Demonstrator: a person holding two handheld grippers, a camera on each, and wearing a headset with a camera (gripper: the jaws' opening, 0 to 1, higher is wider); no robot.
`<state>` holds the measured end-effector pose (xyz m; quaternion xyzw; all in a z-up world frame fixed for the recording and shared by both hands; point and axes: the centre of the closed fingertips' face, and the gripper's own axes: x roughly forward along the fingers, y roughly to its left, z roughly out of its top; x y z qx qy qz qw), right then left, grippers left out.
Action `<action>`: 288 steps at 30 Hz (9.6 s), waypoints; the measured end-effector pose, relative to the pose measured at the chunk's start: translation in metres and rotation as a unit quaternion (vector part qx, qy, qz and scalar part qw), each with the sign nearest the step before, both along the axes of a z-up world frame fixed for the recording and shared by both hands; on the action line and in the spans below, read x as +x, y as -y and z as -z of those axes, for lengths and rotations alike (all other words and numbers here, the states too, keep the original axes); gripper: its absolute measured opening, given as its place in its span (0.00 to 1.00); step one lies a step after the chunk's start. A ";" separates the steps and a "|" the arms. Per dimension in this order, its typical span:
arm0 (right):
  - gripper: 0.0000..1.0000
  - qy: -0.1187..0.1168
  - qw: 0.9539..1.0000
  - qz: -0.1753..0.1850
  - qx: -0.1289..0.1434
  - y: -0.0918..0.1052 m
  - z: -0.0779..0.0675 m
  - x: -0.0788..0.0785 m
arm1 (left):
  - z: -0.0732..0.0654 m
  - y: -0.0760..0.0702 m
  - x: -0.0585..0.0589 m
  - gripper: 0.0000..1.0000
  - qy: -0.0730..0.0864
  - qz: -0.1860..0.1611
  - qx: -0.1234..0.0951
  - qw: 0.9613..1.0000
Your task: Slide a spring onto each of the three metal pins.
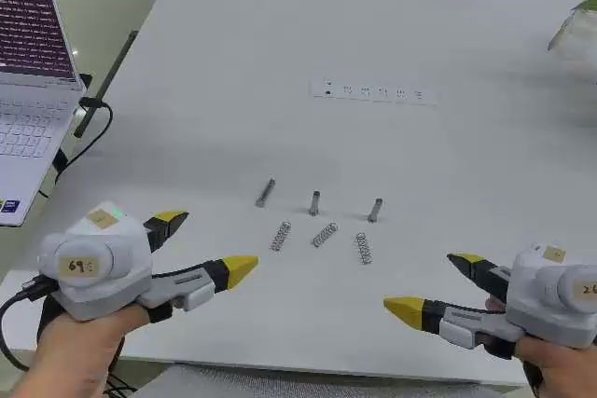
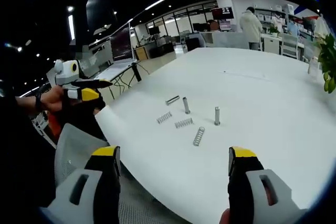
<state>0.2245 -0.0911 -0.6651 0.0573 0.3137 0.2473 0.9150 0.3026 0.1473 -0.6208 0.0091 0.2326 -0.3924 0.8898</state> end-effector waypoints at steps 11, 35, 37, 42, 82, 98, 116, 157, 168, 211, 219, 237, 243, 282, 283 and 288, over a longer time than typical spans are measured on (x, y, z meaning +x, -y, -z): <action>0.87 0.002 1.000 -0.004 0.002 -0.003 -0.003 0.001 | -0.003 -0.003 0.001 0.70 0.004 -0.004 -0.004 1.000; 0.85 0.006 1.000 -0.004 0.005 -0.003 -0.006 0.004 | -0.004 -0.001 0.003 0.70 0.005 -0.003 -0.003 1.000; 0.84 0.006 1.000 -0.003 0.006 -0.003 -0.005 0.004 | -0.003 -0.001 0.003 0.70 0.004 -0.004 -0.003 1.000; 0.84 0.004 1.000 -0.003 0.005 -0.003 -0.004 0.004 | -0.003 -0.004 0.004 0.69 0.002 -0.009 -0.005 1.000; 0.79 0.000 1.000 0.019 0.009 0.004 -0.003 0.003 | 0.005 0.018 0.034 0.66 0.000 0.021 0.002 1.000; 0.78 -0.001 1.000 0.025 0.011 0.007 -0.002 -0.001 | 0.021 0.029 0.050 0.65 -0.006 0.030 0.001 1.000; 0.76 -0.002 0.999 0.029 0.015 0.008 0.000 -0.001 | 0.033 0.039 0.082 0.64 -0.011 0.027 0.005 1.000; 0.74 -0.012 0.999 0.038 0.016 0.013 0.005 -0.002 | 0.075 0.065 0.136 0.56 -0.046 0.038 0.026 0.998; 0.74 -0.016 0.999 0.036 0.014 0.012 0.006 0.000 | 0.092 0.070 0.152 0.48 -0.063 0.017 0.029 0.997; 0.73 -0.033 0.999 0.029 0.008 0.011 0.016 0.002 | 0.156 0.092 0.183 0.10 -0.118 -0.032 0.055 0.991; 0.73 -0.035 0.999 0.030 0.008 0.010 0.018 0.001 | 0.159 0.092 0.183 0.05 -0.098 -0.028 0.078 0.992; 0.72 -0.034 0.999 0.026 0.007 0.008 0.020 0.000 | 0.160 0.091 0.171 0.00 -0.100 0.004 0.138 0.985; 0.72 -0.032 0.999 0.030 0.008 0.010 0.020 0.000 | 0.158 0.089 0.165 0.00 -0.101 0.006 0.135 0.986; 0.72 -0.020 0.999 0.031 0.014 0.010 0.015 0.001 | 0.128 0.069 0.164 0.00 -0.084 -0.012 0.123 0.989; 0.72 -0.020 0.999 0.031 0.014 0.010 0.015 0.001 | 0.127 0.068 0.164 0.00 -0.084 -0.012 0.122 0.989; 0.72 -0.019 0.999 0.031 0.013 0.010 0.014 0.000 | 0.123 0.064 0.163 0.00 -0.081 -0.014 0.122 0.989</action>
